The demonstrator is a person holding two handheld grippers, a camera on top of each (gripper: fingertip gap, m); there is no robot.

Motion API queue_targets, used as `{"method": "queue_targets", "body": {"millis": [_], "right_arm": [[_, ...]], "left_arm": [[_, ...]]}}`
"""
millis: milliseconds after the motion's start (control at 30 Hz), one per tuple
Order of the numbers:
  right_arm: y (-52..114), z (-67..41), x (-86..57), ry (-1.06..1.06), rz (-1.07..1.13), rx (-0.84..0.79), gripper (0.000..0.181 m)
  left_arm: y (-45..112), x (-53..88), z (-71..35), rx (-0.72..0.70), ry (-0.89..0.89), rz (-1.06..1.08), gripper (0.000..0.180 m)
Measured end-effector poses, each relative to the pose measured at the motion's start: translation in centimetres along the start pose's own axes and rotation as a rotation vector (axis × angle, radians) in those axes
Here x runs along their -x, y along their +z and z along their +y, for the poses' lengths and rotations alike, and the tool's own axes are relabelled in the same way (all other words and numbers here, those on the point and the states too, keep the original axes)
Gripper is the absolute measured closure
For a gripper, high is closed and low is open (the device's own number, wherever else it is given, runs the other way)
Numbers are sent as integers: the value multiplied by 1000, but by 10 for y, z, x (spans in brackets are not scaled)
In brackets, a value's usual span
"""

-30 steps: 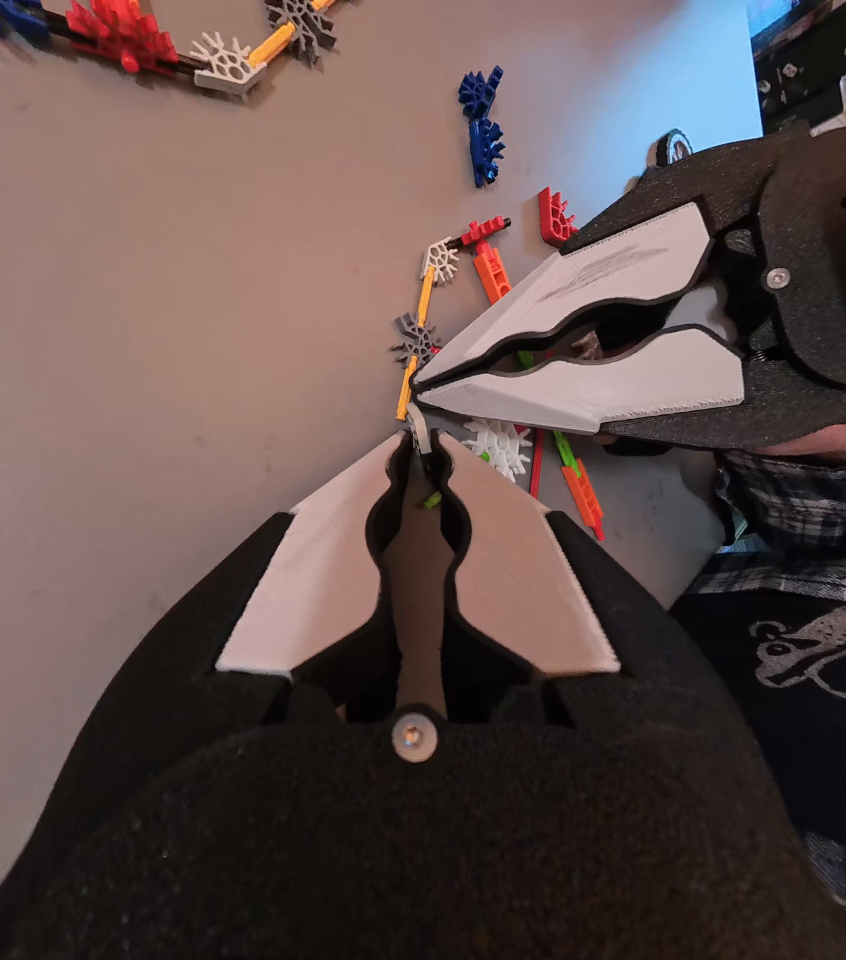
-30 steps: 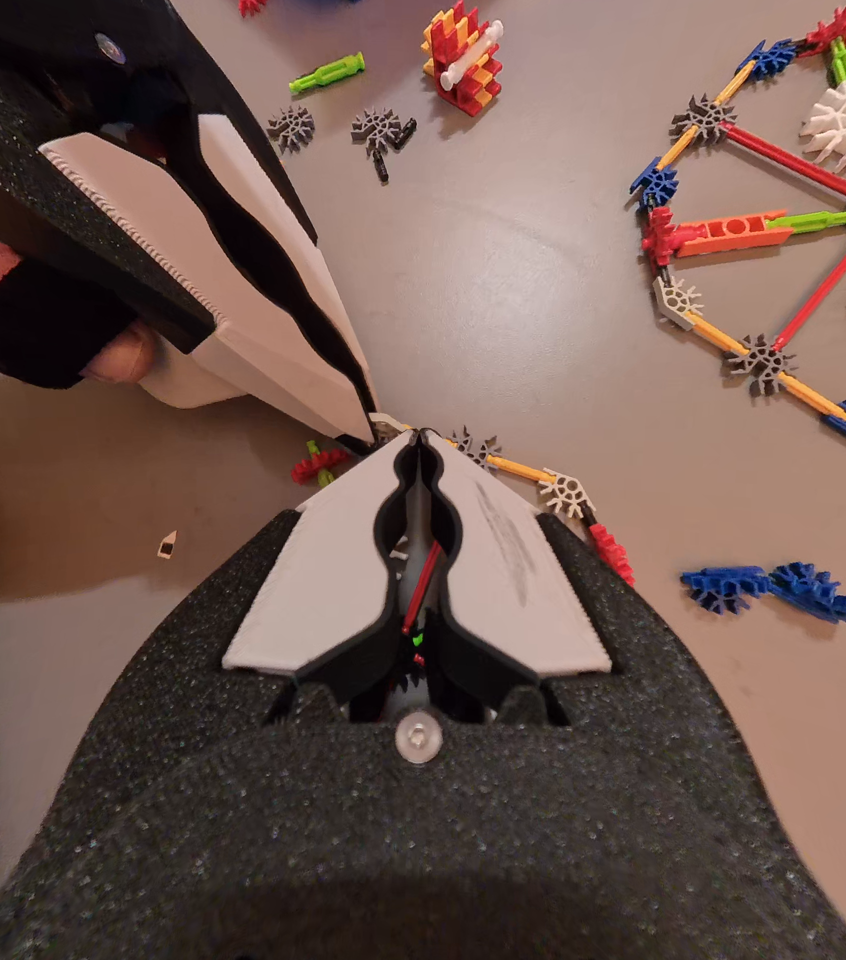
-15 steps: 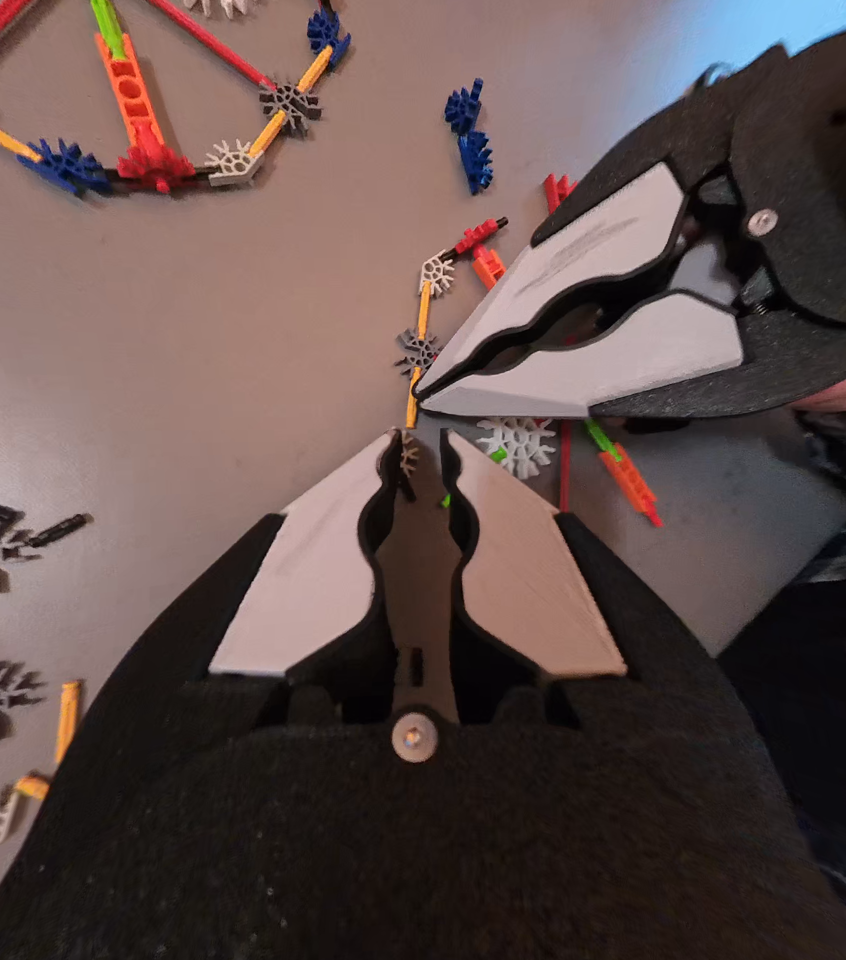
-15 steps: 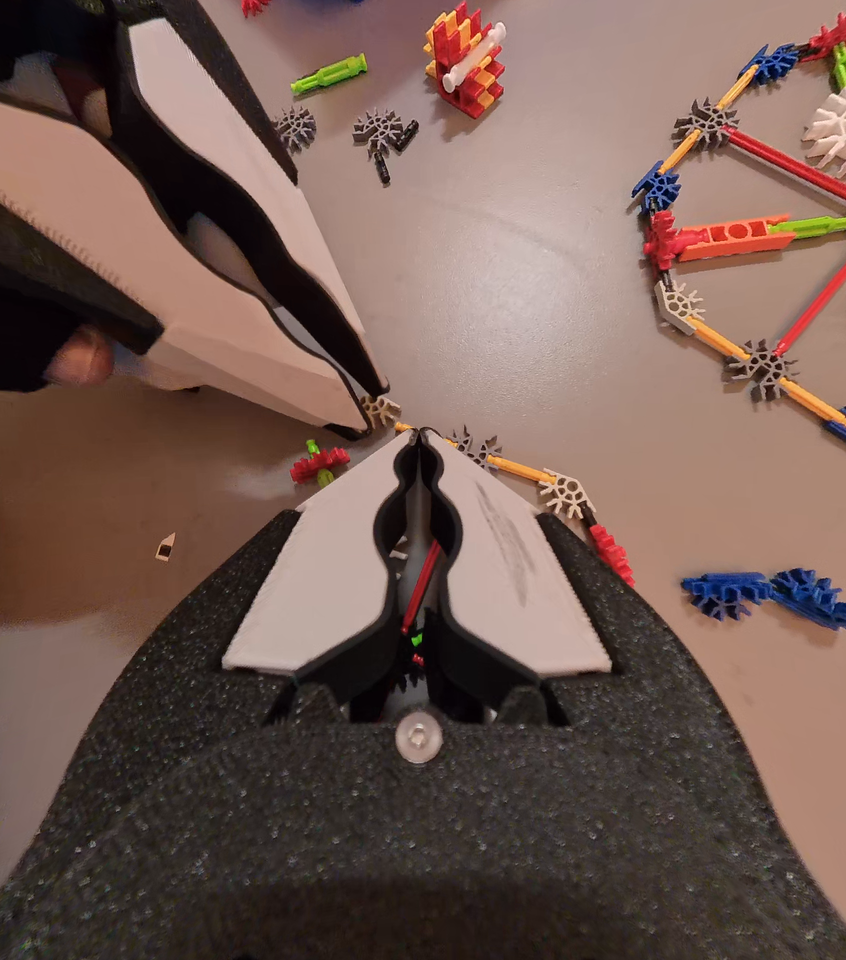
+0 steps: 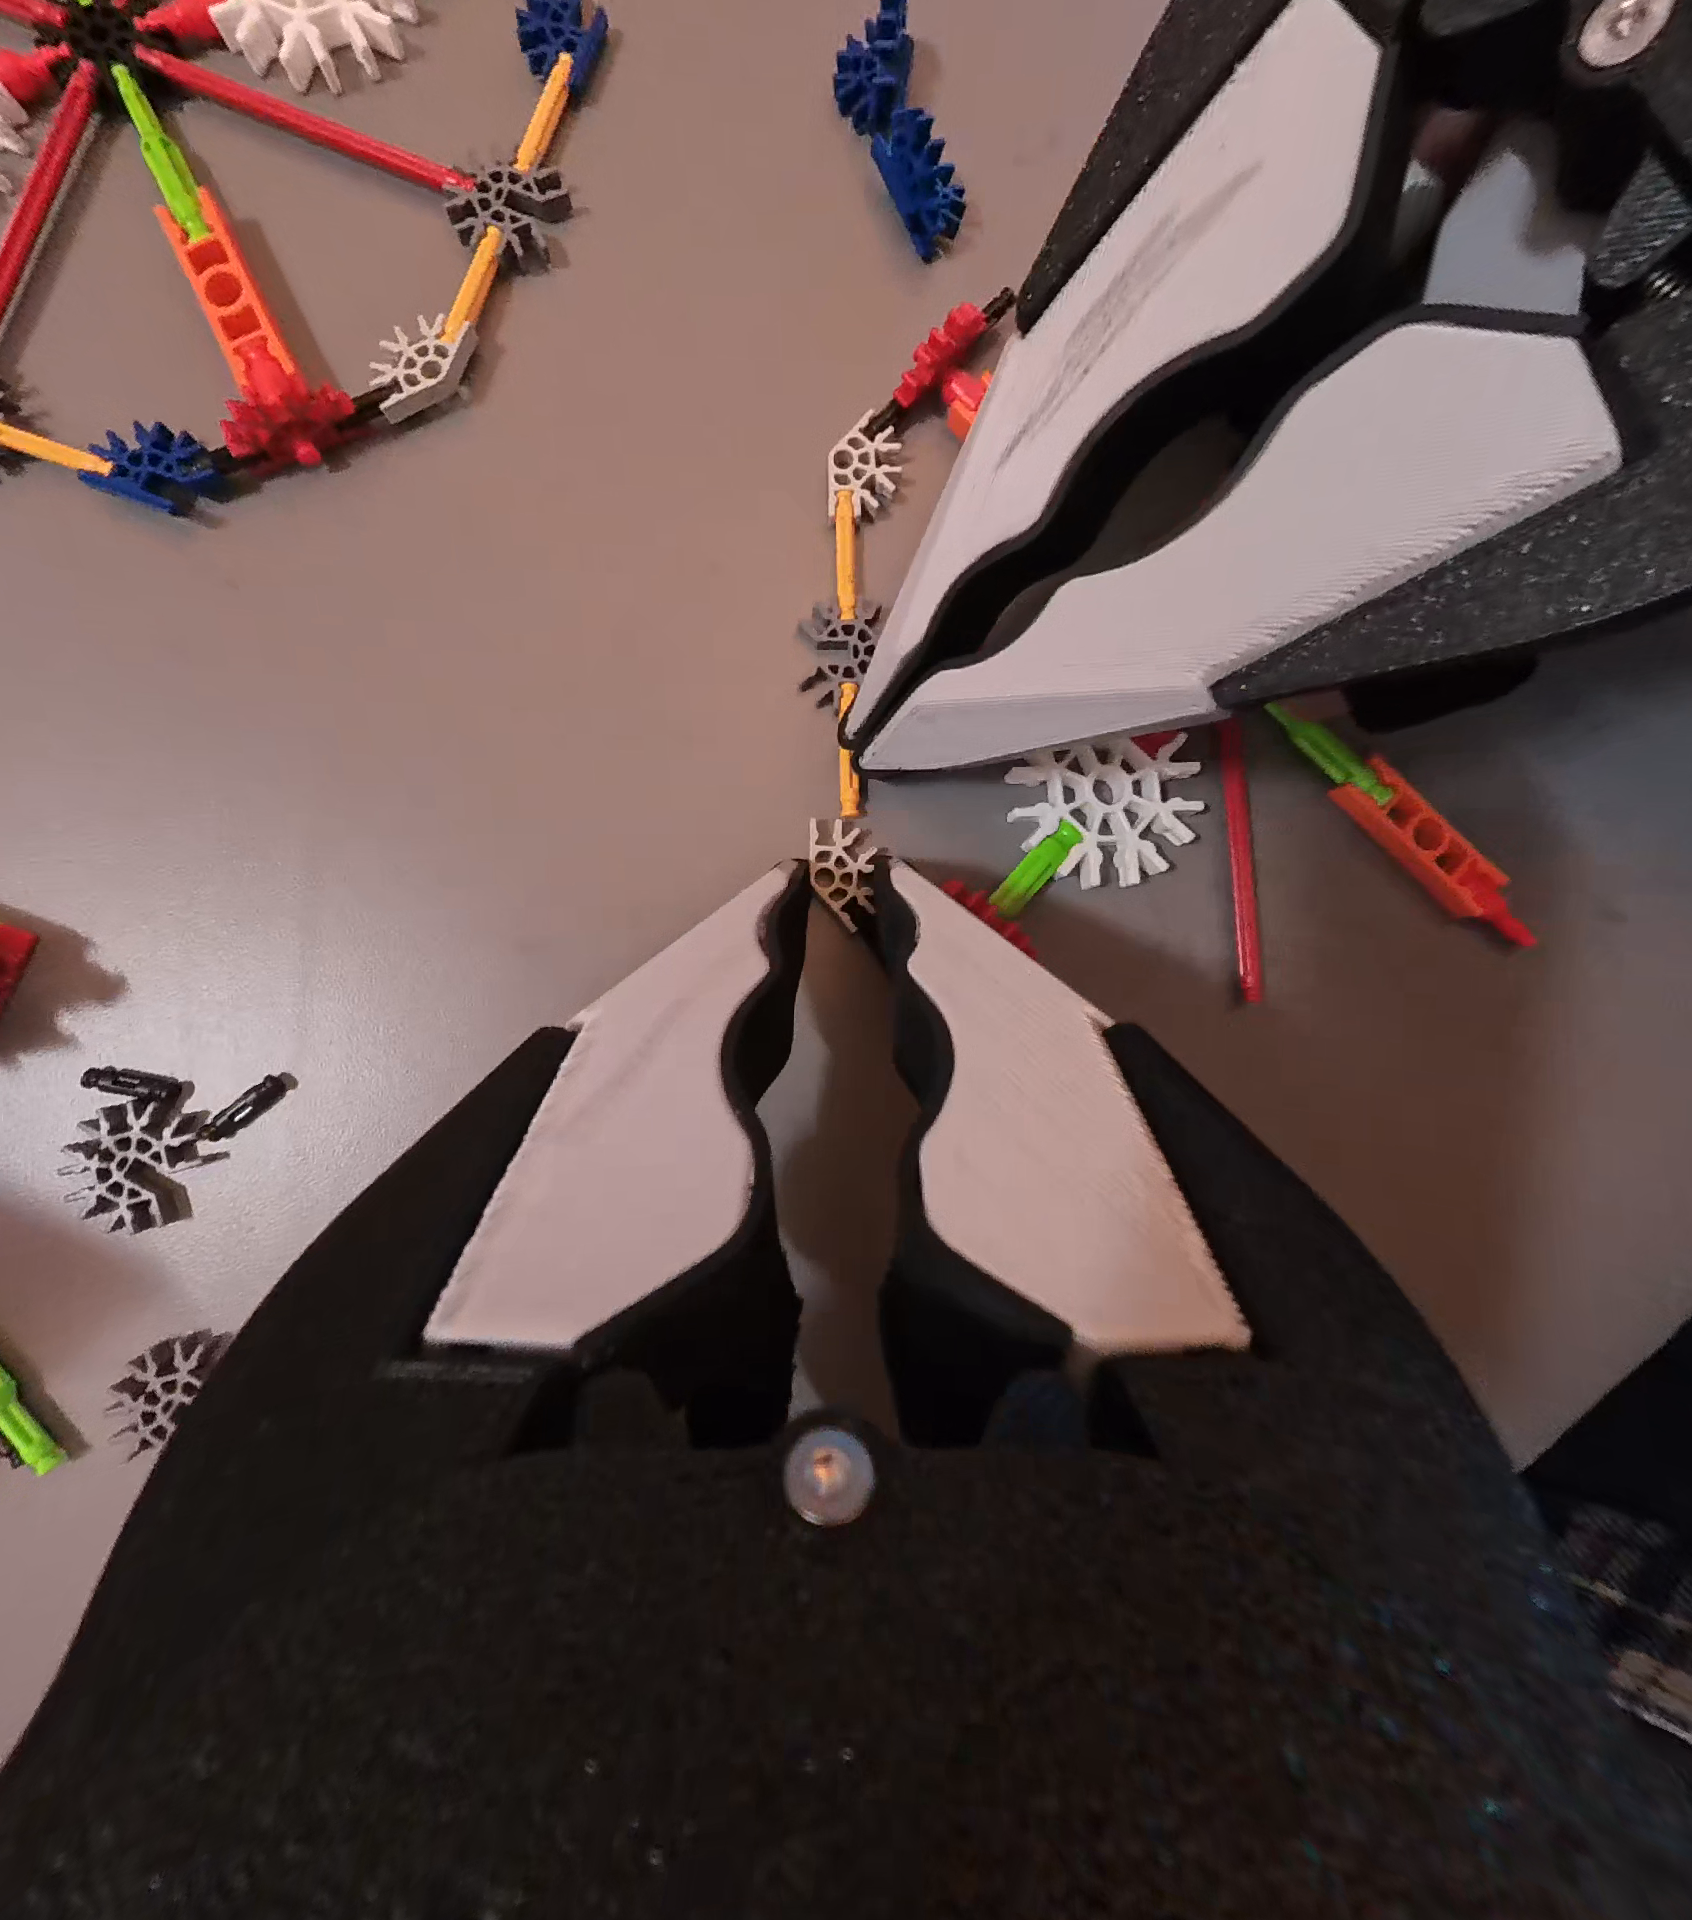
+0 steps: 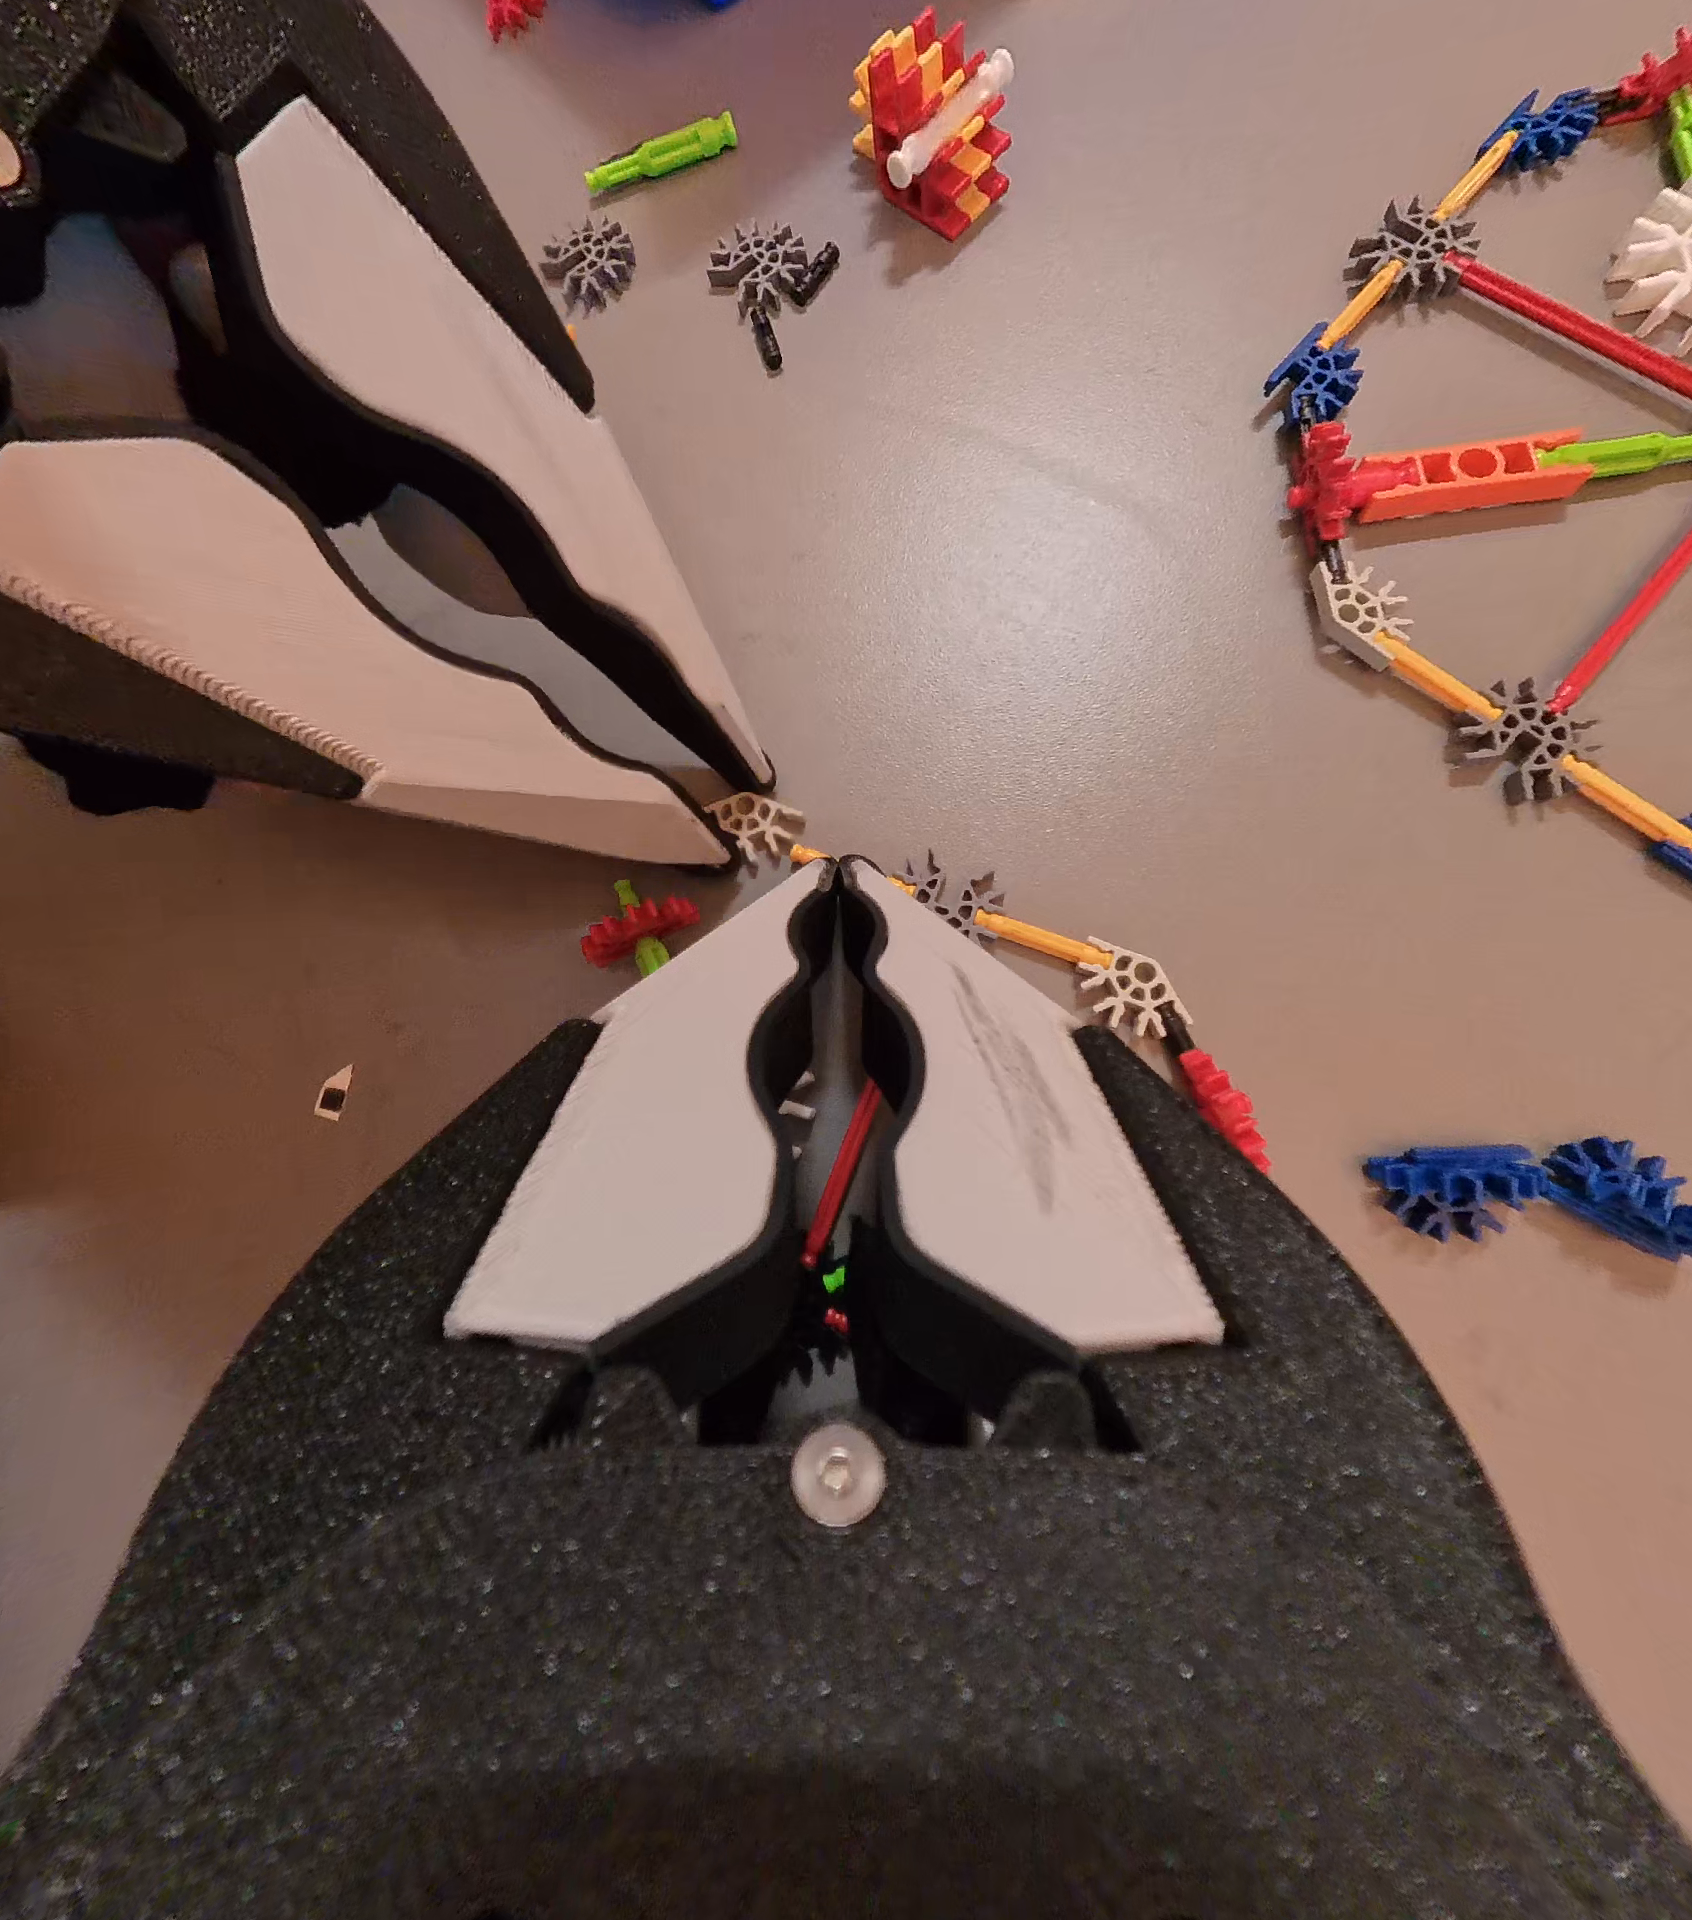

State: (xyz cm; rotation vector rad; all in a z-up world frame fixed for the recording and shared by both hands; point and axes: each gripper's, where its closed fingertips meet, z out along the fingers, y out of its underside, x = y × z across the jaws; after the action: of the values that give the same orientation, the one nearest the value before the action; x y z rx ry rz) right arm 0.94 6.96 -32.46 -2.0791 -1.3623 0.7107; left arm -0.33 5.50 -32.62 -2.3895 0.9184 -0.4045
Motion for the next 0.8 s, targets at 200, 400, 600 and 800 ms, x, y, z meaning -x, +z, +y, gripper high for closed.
{"method": "queue_targets", "body": {"millis": [200, 400, 600, 800], "right_arm": [[-2, -2, -2, 18, -5, -17, 181], [-2, -1, -1, 17, -9, -13, 181], [-2, 0, -1, 14, -9, -10, 181], [-2, 0, 0, 14, -11, -8, 181]], "left_arm": [[-3, 0, -1, -5, 19, -6, 174], [-3, 0, -1, -4, 33, -12, 180], [-10, -9, -3, -4, 125, 50, 168], [-2, -10, 4, 34, 265, 60, 162]]}}
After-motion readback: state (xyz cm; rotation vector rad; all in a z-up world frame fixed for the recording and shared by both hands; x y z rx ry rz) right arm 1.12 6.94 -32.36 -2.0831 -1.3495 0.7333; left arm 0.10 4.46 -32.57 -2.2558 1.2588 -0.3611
